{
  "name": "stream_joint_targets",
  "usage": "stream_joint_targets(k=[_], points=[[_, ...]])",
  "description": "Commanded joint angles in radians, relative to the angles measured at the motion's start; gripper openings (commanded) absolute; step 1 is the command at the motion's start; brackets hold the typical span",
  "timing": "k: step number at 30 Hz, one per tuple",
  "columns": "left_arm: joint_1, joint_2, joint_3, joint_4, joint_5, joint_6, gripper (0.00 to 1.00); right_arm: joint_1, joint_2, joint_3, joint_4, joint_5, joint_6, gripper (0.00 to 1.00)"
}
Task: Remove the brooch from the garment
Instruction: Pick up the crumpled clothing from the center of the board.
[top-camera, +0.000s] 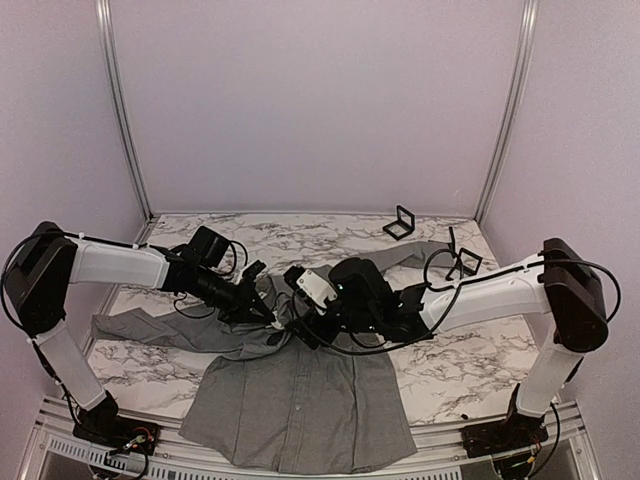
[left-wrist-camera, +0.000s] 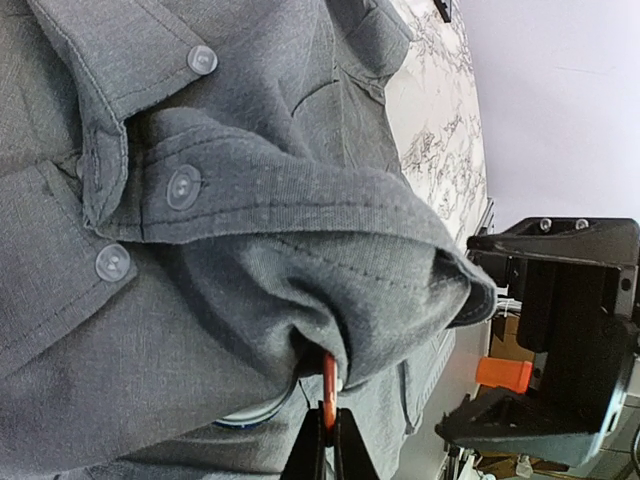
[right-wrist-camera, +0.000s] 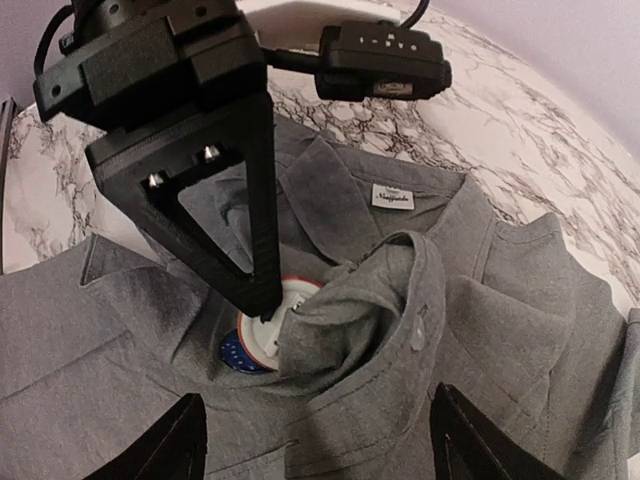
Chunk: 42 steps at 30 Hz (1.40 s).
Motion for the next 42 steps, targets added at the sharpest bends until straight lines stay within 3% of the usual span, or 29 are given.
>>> stream_joint_targets(k=[1, 15, 19, 24, 28, 30, 33, 42], points=[[0.015, -0.003, 0.012, -0.084, 0.09, 0.04, 0.0, 0.025, 0.016, -0.069, 0.153, 0.055, -0.101, 0.75], [0.015, -0.044, 0.004, -0.051, 0.175, 0.018, 0.0, 0.052, 0.159, -0.055, 0.306, 0.165, -0.191, 0.73], [0.015, -0.046, -0.006, -0.043, 0.182, 0.018, 0.0, 0.052, 0.162, -0.052, 0.333, 0.162, -0.17, 0.59], [0.015, -0.044, -0.012, -0.033, 0.187, 0.014, 0.01, 0.055, 0.16, -0.043, 0.352, 0.155, -0.154, 0.26], [0.015, -0.041, -0.006, -0.01, 0.162, -0.01, 0.14, 0.054, 0.165, -0.025, 0.337, 0.126, -0.14, 0.0], [0.015, -0.051, -0.01, 0.018, 0.131, -0.039, 0.34, 0.054, 0.168, -0.014, 0.324, 0.113, -0.122, 0.0], [0.015, -0.087, -0.04, 0.08, 0.081, -0.101, 0.47, 0.054, 0.174, 0.018, 0.282, 0.106, -0.074, 0.0], [0.011, -0.245, -0.156, 0.24, -0.091, -0.272, 0.55, 0.054, 0.209, 0.127, 0.15, 0.149, 0.053, 0.0]])
